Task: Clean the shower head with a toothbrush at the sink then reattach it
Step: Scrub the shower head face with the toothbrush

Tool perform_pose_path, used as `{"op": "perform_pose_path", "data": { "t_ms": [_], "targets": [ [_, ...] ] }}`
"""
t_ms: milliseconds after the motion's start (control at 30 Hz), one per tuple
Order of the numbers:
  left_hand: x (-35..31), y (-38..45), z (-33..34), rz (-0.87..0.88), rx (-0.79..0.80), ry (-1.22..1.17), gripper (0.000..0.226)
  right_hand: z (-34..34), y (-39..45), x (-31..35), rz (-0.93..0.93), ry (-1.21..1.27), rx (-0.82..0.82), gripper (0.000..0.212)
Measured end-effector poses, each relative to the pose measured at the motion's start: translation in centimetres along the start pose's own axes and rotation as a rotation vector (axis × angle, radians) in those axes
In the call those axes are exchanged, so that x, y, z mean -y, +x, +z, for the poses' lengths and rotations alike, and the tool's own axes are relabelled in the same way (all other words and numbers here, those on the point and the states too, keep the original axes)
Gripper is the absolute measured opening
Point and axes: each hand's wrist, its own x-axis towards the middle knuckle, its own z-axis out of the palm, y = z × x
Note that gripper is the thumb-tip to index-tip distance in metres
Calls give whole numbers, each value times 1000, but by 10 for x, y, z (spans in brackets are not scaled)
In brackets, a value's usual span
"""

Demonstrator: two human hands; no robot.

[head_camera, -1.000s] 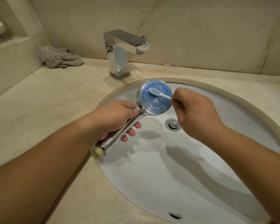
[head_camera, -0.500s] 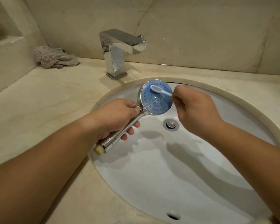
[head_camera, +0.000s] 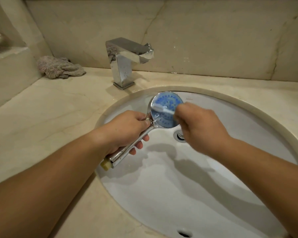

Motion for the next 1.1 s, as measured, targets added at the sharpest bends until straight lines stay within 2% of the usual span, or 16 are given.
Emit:
{"op": "perform_pose_path", "data": {
  "t_ms": [33,133,267,367,500,600,700,833,933,1000,1067,1100],
  "targets": [
    [-1,0,0,4,-5,9,26,1,-1,2,-37,-1,10,10],
    [-2,-1,3,19,-11,-17,26,0,4,-2,104,46,-60,14],
    [0,-1,4,24,-14,0,26,0,-2,4,-3,-8,-8,10],
    [-2,-3,5,33,-17,-24,26,-2,2,2,131,40,-71,7],
    [-1,-4,5,25,-12,7,26,2,-2,11,32,25,-11,7],
    [-1,-4,6,26,-7,-29,27,-1,2,4,188,73,-79,8],
    [-1,-5,5,22,-4,-17,28,0,-3,8,63,43,-20,12],
    [-3,-6,5,22,4,-63,27,-2,1,3,195,77,-75,14],
    [-2,-6,4,9,6,-56,29,0,-6,8,44,14,10,16],
    [-2,-6,4,0,-1,-57,30,-1,-8,10,56,26,28,18],
    [-1,-5,4,-12,6,-72,28,-4,-4,7,97,35,24,6],
    [0,-5,4,-18,11,-81,27,-6,-3,5,104,22,36,7]
  ]
}}
